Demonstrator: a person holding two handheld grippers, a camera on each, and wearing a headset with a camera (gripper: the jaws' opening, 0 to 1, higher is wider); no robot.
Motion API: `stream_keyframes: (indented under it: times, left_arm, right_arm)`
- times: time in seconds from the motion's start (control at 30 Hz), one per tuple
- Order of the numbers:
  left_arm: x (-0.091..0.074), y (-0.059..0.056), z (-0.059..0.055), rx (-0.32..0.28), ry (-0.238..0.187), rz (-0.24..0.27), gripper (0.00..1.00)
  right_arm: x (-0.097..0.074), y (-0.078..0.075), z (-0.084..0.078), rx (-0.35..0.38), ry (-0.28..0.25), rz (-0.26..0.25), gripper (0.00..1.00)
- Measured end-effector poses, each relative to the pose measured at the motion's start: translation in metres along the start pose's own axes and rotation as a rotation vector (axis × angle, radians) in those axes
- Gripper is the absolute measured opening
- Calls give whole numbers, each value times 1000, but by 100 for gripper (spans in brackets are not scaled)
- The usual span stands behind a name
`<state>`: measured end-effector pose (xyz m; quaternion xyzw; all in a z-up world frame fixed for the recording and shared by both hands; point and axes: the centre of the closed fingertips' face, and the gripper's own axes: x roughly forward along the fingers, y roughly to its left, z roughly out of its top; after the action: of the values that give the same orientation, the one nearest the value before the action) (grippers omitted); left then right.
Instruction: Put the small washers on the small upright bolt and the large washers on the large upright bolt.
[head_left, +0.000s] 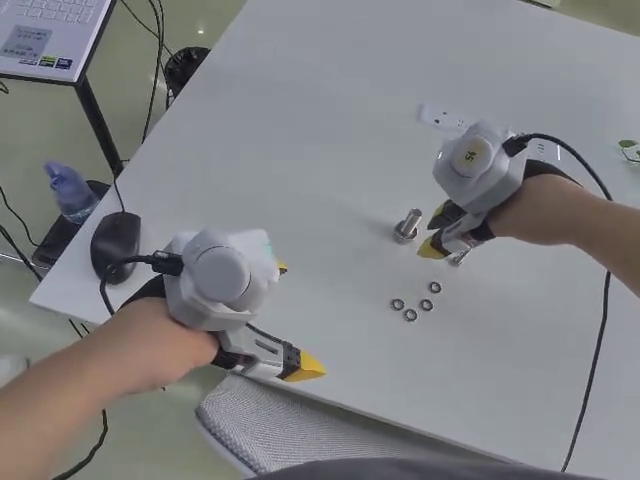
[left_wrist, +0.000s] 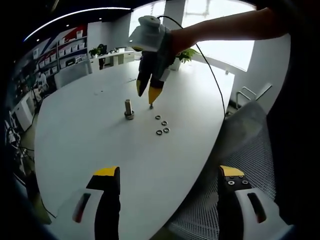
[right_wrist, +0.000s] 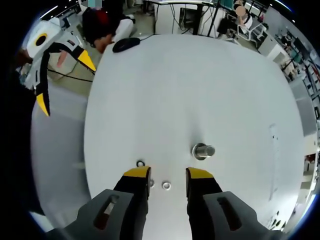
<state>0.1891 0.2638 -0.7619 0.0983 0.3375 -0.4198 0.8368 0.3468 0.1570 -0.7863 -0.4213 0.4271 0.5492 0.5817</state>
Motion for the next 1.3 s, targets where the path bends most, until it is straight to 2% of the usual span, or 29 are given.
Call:
stream_keyframes:
  times: [0.13, 0.27, 0.33, 0.7, 0.77, 1.07, 1.3]
  left_arm:
    - [0, 0, 2, -6, -6, 2, 80]
    - [2, -4, 3, -8, -11, -7, 80]
    - [2, -6, 2, -8, -8, -12, 80]
    - [1, -5, 1, -6, -9, -18, 81]
    - [1, -5, 4, -15, -33, -20, 82]
    - [1, -8, 2, -19, -36, -17, 81]
    - [-1, -10, 0, -17, -25, -22, 81]
  right_arm:
    - [3, 21, -10, -9, 14, 11, 29]
    - [5, 36, -17, 3, 22, 22, 29]
    - [8, 37, -22, 9, 20, 25, 29]
    - [13, 71, -16, -9, 14, 43, 29]
    - [17, 71, -17, -5, 10, 45, 28]
    - [31, 56, -21, 34, 0, 24, 28]
    - [53, 55, -24, 43, 2, 15, 27]
